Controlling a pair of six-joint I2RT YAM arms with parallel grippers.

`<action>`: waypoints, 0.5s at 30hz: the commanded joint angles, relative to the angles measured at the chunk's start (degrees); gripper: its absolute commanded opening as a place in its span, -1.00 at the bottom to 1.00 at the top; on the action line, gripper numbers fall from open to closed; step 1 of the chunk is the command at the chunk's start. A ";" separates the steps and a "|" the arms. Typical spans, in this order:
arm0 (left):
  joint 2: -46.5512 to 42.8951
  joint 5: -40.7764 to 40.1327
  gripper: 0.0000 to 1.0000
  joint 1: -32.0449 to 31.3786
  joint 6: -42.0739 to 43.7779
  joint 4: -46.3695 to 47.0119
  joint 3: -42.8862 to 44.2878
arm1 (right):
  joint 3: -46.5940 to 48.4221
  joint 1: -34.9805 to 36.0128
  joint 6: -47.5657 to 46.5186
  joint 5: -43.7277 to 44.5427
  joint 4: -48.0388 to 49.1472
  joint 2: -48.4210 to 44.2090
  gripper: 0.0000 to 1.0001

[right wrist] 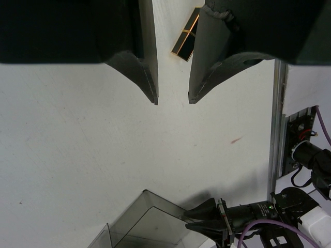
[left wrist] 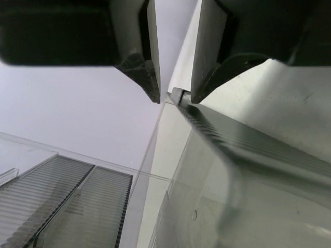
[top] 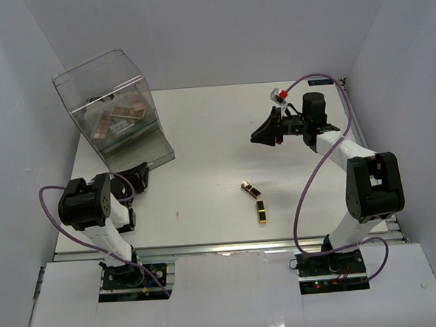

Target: Organize the makeup

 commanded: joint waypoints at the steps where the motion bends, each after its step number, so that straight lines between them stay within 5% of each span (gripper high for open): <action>1: 0.44 2.16 0.46 -0.35 0.96 4.29 -0.25 | 4.14 -0.15 -4.13 1.63 -7.13 1.28 -0.20; 5: -0.53 4.34 0.96 -0.35 1.77 4.91 -0.29 | 10.31 2.05 -11.99 8.77 -21.62 3.36 -0.01; 8: -2.02 5.76 0.96 -0.35 1.78 6.61 -2.36 | 13.64 5.42 -18.78 16.40 -32.76 3.34 0.07; 15: -13.79 10.96 0.96 -0.30 9.05 0.63 -8.81 | 5.52 23.17 -22.54 46.36 -36.31 -0.92 0.57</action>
